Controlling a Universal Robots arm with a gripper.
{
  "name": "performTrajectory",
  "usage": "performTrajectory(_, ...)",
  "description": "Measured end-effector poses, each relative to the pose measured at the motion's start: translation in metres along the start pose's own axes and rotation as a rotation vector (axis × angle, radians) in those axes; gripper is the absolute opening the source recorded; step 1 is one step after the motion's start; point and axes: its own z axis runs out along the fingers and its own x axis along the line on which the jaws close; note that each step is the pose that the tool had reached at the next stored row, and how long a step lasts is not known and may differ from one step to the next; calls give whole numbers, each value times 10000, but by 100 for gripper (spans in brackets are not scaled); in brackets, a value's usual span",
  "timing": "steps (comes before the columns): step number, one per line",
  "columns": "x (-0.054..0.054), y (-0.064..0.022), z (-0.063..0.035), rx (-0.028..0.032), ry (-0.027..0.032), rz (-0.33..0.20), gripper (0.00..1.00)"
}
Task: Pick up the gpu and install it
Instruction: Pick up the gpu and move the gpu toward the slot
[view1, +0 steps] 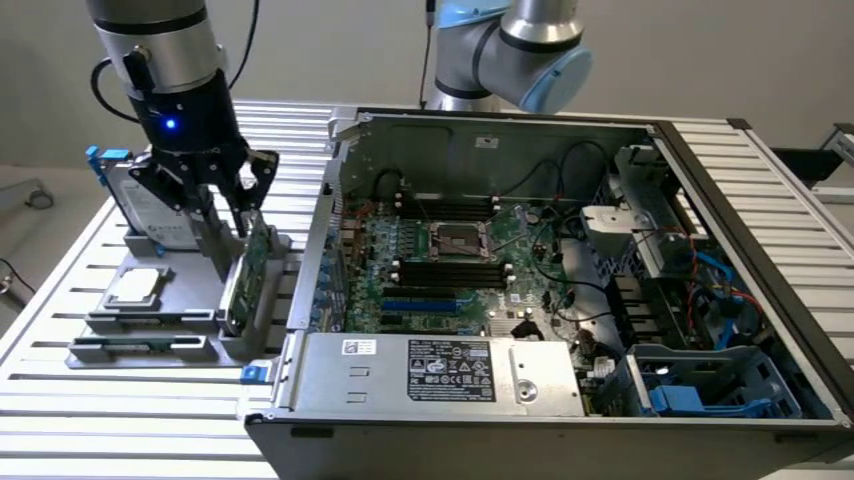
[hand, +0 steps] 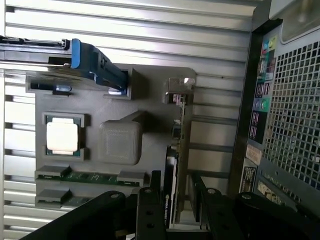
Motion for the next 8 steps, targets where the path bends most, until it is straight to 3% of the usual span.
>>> performTrajectory(8, 19, -50, 147, 1, -27, 37, 36)
